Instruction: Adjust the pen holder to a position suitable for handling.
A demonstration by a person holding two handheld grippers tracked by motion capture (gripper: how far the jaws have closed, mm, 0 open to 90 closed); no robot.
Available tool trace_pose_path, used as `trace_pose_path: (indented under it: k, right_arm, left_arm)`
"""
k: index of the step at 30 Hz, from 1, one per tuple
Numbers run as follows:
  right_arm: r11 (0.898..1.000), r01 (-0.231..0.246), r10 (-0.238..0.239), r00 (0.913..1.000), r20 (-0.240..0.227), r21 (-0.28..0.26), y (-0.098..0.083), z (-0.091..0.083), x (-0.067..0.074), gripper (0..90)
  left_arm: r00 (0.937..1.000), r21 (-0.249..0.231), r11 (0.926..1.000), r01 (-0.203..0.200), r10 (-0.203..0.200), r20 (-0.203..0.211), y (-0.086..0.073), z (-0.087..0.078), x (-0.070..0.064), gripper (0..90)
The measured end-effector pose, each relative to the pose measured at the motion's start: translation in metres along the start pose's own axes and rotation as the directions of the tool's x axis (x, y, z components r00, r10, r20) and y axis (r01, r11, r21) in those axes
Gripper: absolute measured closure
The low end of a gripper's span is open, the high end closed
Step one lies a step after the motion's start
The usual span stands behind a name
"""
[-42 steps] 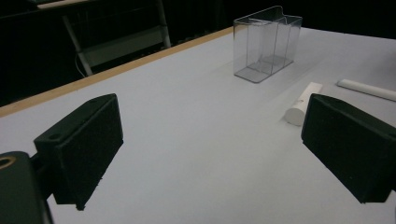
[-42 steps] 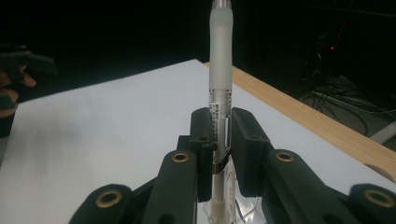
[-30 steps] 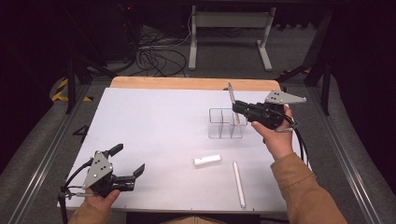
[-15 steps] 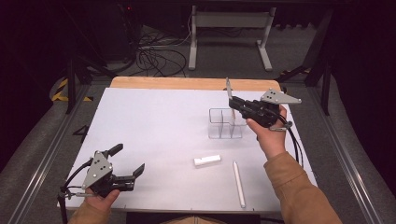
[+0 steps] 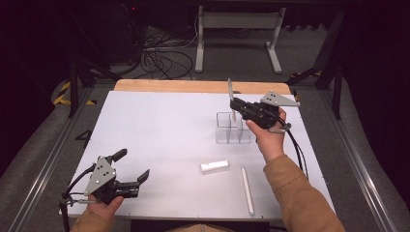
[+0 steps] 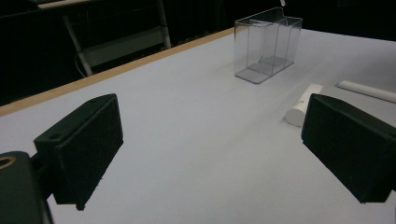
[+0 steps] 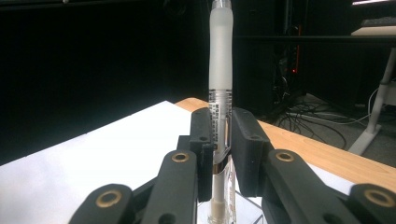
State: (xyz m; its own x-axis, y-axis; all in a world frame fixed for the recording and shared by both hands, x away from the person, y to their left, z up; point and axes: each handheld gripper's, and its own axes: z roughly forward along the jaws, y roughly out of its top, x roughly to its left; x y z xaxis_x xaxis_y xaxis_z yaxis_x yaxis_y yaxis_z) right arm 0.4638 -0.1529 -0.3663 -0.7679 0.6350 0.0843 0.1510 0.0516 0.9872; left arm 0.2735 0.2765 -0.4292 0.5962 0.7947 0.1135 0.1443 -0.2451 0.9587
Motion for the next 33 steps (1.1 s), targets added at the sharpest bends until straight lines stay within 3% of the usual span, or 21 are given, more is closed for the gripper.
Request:
trace_pose_path:
  k: [14,33]
  right_arm:
    - [1.000,-0.013,0.013,0.9998,0.018,0.000,-0.013,0.024,-0.003,79.6]
    - [0.999,-0.036,0.036,0.9993,0.013,0.010,-0.022,0.036,0.000,79.6]
  left_arm:
    - [0.9999,0.001,0.9999,0.010,-0.010,0.005,-0.001,0.000,0.001,6.0]
    - [1.0000,-0.004,1.0000,0.007,-0.007,0.003,-0.001,0.000,0.002,6.1]
